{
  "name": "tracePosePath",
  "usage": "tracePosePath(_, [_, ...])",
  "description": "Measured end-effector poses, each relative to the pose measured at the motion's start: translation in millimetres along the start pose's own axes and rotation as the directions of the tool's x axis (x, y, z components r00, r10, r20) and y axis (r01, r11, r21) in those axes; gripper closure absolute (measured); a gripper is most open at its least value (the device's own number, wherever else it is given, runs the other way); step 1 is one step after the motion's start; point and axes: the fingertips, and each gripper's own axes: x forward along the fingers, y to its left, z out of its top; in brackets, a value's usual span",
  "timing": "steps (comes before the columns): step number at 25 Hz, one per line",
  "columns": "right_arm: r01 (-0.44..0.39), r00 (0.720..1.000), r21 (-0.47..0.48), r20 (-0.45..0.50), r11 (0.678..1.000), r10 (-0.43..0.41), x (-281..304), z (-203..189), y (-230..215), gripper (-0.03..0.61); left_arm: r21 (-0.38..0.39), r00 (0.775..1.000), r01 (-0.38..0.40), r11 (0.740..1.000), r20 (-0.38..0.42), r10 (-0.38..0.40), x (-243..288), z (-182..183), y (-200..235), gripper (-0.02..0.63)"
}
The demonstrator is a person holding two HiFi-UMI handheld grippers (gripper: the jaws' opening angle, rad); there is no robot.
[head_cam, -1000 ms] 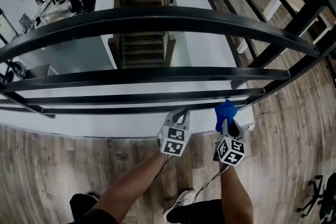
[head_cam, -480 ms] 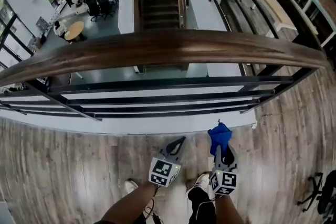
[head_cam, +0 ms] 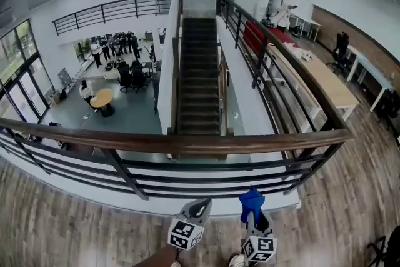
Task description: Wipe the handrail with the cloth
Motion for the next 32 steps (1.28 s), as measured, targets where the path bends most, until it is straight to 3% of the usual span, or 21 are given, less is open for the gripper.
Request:
tracePosePath(6, [-0.121, 0.992, -0.014, 0.025, 0.993, 0.122, -21, 44, 66, 0.486, -0.048, 0.990, -0.131, 0.990, 0.039, 0.133, -71, 45, 13, 0.609])
tracePosePath(11, [-0.183, 0.982, -0.100, 0.028, 0.978, 0.186, -38, 57, 88, 0.486, -0.034, 0.974, -0.210, 0.977, 0.081, 0.212, -105, 58, 10, 0.609])
tracePosePath(18, [-0.159, 0.985, -0.201, 0.033, 0.967, 0.169, -47, 72, 76, 0.486, -0.039, 0.963, -0.239, 0.970, 0.118, 0.242, -109, 71, -7, 0.609])
tracePosePath(32, [-0.193, 0.975, -0.220, 0.062, 0.956, 0.211, -58, 74, 91, 0.486, -0.017, 0.956, -0.281, 0.960, 0.083, 0.282, -126, 49, -20, 0.609])
